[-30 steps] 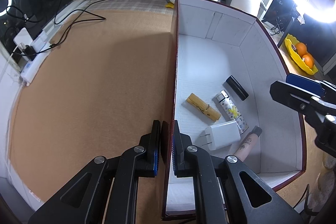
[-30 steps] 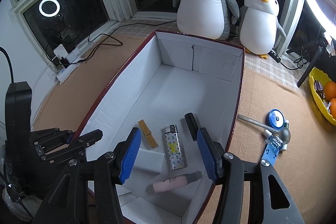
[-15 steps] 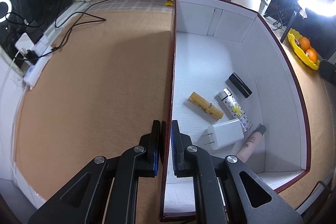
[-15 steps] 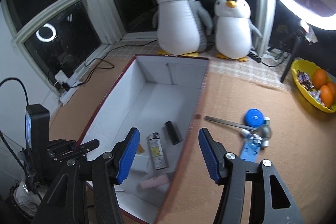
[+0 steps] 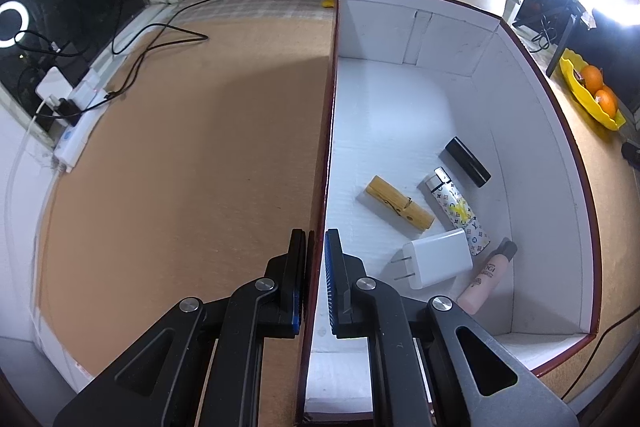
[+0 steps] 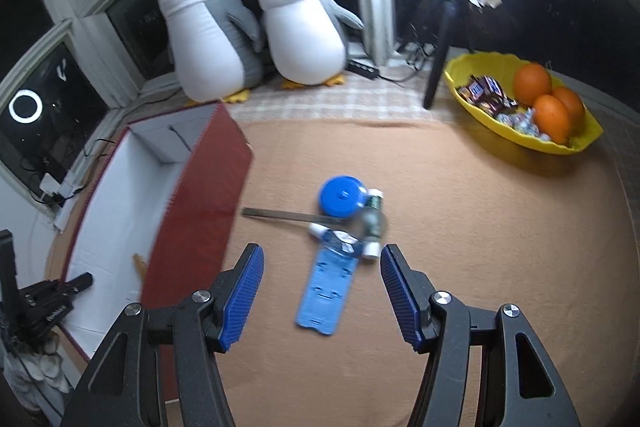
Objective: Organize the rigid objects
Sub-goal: 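Move the right gripper to the blue phone stand and grasp it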
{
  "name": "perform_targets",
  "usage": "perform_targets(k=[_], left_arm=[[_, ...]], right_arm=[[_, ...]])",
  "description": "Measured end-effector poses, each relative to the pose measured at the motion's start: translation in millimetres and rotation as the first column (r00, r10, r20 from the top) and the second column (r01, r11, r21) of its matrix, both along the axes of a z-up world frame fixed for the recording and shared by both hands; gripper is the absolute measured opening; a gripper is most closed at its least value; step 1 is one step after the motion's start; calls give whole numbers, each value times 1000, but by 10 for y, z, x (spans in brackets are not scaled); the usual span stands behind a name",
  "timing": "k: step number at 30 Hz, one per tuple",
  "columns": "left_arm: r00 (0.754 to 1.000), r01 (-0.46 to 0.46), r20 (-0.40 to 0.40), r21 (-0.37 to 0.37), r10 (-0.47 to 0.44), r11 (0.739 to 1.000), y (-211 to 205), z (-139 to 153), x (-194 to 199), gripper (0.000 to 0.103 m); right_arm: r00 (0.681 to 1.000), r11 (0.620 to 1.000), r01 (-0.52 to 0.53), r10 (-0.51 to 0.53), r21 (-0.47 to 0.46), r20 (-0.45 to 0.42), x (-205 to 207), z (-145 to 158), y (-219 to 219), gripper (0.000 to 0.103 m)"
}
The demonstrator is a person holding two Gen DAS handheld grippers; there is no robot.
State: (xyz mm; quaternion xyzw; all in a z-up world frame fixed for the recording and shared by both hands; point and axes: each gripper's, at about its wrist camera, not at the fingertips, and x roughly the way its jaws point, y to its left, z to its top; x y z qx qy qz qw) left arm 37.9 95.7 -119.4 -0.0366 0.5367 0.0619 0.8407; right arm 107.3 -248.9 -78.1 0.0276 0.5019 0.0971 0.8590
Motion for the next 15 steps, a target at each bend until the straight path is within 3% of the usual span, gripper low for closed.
perform_targets(k=[6, 15], left_arm=[[1000, -13, -3, 9, 13, 1000, -5, -4, 4, 8], [1000, -20, -4, 14, 20, 1000, -10, -1, 5, 8]], right_arm=[[996, 1000, -2, 1, -16, -84, 70, -280, -89, 57], [987, 998, -34, 24, -61, -157, 158, -621, 140, 57]])
